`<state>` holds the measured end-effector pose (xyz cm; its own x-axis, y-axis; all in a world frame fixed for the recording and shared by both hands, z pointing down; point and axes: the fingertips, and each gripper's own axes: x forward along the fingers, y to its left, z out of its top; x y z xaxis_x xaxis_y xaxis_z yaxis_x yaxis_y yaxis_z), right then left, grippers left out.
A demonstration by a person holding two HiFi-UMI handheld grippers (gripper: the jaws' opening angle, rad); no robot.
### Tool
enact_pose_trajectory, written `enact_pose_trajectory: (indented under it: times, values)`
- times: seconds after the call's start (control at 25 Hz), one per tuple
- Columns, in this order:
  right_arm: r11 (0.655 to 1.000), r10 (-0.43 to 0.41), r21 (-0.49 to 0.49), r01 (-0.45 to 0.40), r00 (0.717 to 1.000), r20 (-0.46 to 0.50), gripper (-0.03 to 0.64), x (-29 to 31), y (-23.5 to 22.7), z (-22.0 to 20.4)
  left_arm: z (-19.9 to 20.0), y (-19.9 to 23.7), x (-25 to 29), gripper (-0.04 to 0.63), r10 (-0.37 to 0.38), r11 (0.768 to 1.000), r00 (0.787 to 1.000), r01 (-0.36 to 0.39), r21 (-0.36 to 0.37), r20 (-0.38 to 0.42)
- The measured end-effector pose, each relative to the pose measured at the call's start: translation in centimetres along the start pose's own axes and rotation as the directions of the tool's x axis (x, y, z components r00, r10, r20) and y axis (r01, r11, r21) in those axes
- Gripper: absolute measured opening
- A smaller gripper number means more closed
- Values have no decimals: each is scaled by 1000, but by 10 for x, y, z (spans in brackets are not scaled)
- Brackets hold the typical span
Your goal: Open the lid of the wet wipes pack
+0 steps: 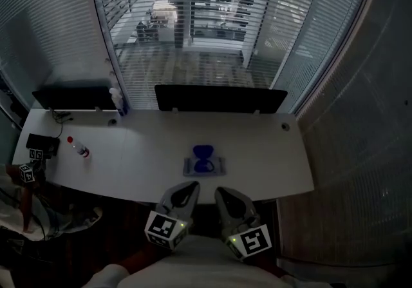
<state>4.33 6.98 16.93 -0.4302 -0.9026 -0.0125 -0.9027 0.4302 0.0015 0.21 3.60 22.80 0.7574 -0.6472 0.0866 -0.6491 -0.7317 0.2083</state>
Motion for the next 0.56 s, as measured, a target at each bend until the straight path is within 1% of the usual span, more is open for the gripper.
enact_pose_trajectory:
  times: [0.28,0.4,0.56]
  values:
    - [1000,-1,-6,1,1000,-17,0,-1,-5,-7,2,-1,3,3,0,1000,1000,0,-1,4]
    - [1000,1,-10,-1,1000,-19,0,-2,-8,-2,10,-5,6,3,-4,1000,1000,4,-24,6]
    - [1000,2,-12,-2,1000,-16,0,-2,-12,6,16,-8,9,3,-9,999,1000,10,-33,14]
